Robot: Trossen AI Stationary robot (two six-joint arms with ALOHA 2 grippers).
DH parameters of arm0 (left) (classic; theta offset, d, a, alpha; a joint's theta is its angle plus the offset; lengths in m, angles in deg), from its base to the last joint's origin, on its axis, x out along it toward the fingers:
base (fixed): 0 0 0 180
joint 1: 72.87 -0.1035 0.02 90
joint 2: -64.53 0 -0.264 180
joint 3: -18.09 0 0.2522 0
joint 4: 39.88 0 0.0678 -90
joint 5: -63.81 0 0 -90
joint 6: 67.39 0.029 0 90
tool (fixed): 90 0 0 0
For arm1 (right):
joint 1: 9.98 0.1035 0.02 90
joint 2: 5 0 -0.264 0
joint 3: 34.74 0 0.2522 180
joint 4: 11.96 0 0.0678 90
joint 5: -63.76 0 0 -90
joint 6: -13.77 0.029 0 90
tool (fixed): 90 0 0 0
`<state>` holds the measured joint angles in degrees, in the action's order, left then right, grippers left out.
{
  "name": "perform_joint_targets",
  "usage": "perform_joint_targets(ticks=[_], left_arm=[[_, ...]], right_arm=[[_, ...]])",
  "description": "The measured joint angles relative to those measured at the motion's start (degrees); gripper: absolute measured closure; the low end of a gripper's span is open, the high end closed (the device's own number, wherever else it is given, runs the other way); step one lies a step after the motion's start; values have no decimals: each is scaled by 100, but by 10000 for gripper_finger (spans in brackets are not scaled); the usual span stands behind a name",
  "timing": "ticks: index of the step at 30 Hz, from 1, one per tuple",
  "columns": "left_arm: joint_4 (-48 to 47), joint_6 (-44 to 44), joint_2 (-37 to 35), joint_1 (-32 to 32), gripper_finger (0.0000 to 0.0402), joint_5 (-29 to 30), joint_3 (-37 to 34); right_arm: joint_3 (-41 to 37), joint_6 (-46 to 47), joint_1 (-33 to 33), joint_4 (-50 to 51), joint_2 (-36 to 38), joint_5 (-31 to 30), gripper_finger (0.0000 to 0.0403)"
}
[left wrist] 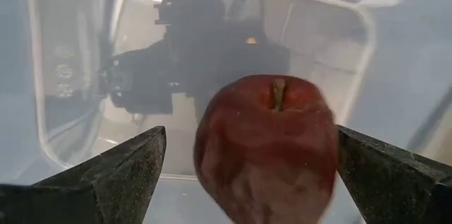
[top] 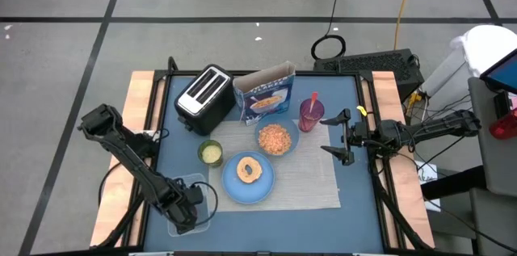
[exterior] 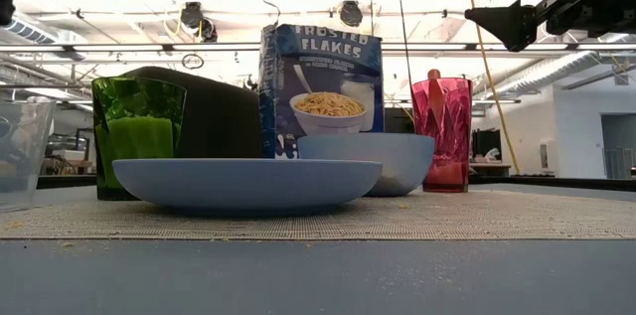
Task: Arrange a breakfast setting
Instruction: Put the apple on the top left of the gray placemat
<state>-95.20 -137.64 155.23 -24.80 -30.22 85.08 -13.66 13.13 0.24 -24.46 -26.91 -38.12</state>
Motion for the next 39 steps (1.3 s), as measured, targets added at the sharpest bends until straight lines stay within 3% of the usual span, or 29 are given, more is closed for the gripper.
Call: perform_joint_targets(ticks=[7, 19, 24, 29, 39], left_arm=[[332, 130, 0, 0, 20, -9, -85], [418, -394, -2, -125, 153, -31, -33], [414, -886, -48, -378, 156, -366, -26], [429, -817, -48, -555, 144, -715, -26], [418, -1033, -710, -684, 146, -799, -20]], right_arm=[[0, 0, 0, -1, -2, 1, 7], [0, -2, 0, -1, -1, 0, 7], [0, -2, 0, -2, -2, 0, 7], [0, -2, 0, -2, 0, 0, 7], [0, -4, 1, 0, -2, 0, 7]])
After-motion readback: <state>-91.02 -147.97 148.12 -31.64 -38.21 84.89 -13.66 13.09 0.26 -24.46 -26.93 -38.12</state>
